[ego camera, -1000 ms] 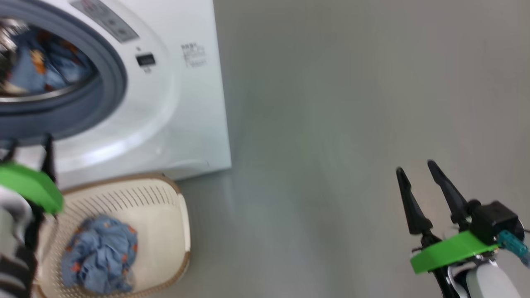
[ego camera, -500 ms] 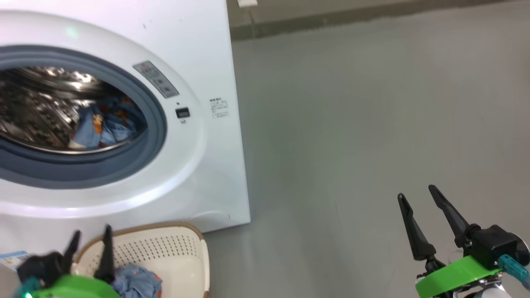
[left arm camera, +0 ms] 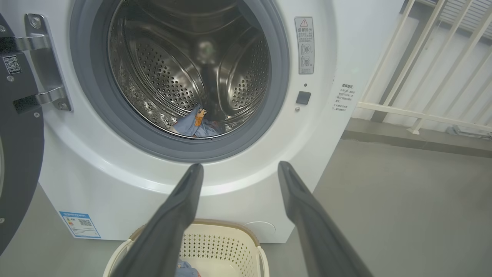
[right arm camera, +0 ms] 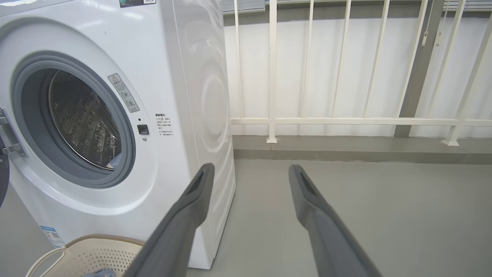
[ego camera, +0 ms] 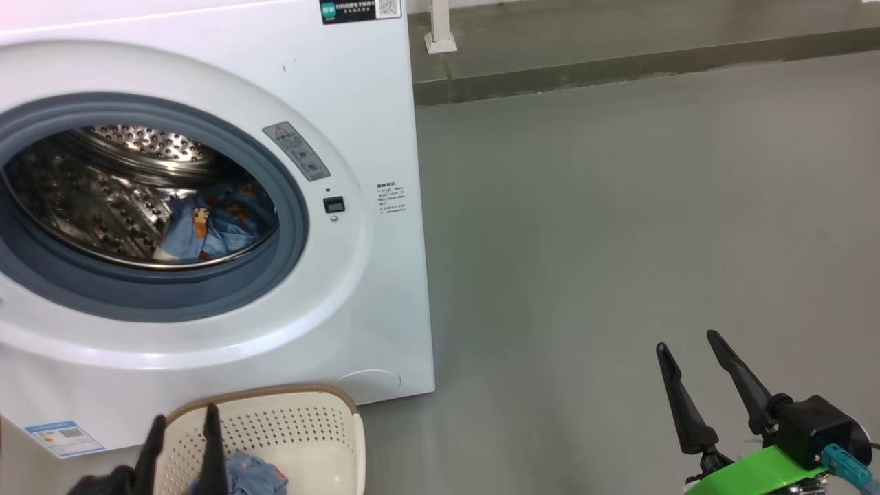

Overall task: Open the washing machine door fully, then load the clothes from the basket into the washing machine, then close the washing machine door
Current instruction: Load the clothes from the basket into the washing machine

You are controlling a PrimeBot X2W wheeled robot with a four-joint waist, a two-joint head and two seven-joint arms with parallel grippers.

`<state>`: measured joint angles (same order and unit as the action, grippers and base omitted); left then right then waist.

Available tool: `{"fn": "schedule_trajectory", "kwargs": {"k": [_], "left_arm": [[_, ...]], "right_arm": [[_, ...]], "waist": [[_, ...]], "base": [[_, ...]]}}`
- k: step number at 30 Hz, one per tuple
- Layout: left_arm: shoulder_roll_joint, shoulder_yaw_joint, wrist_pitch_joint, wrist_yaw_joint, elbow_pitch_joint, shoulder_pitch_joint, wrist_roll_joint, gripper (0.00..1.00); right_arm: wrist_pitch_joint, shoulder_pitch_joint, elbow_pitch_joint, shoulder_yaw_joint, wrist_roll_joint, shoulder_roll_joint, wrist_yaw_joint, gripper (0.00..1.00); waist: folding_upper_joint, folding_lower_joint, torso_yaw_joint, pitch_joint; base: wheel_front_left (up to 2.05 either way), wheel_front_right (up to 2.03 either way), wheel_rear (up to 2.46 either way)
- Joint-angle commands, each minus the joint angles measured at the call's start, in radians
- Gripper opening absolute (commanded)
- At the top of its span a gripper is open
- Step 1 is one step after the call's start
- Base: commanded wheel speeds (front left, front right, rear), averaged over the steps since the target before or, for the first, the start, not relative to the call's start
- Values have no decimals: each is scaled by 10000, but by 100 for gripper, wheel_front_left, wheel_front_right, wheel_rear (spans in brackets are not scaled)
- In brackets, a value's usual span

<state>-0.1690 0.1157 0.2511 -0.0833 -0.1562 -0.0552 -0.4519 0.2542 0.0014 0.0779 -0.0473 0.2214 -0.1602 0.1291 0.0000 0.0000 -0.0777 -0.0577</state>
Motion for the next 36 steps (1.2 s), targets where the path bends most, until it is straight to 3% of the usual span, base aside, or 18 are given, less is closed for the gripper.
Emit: {"fn": "schedule_trajectory", "kwargs": {"k": [1, 20, 36], "left_arm": [[21, -432, 106, 52, 357, 145, 81, 100], [762, -738, 106, 479, 343, -129, 660, 100], [984, -773, 107, 549, 321, -176, 807, 100]], "right_arm": [[76, -76, -248, -152, 29, -63, 16, 100], [76, -46, -131, -164, -61, 63, 16, 100], [76, 0, -147, -208, -61, 13, 16, 100]], "waist": [[0, 0, 20, -36], [0, 0, 66, -117], [0, 0, 127, -82]], "base": [[0, 0, 0], [0, 0, 0], [0, 0, 0]]}}
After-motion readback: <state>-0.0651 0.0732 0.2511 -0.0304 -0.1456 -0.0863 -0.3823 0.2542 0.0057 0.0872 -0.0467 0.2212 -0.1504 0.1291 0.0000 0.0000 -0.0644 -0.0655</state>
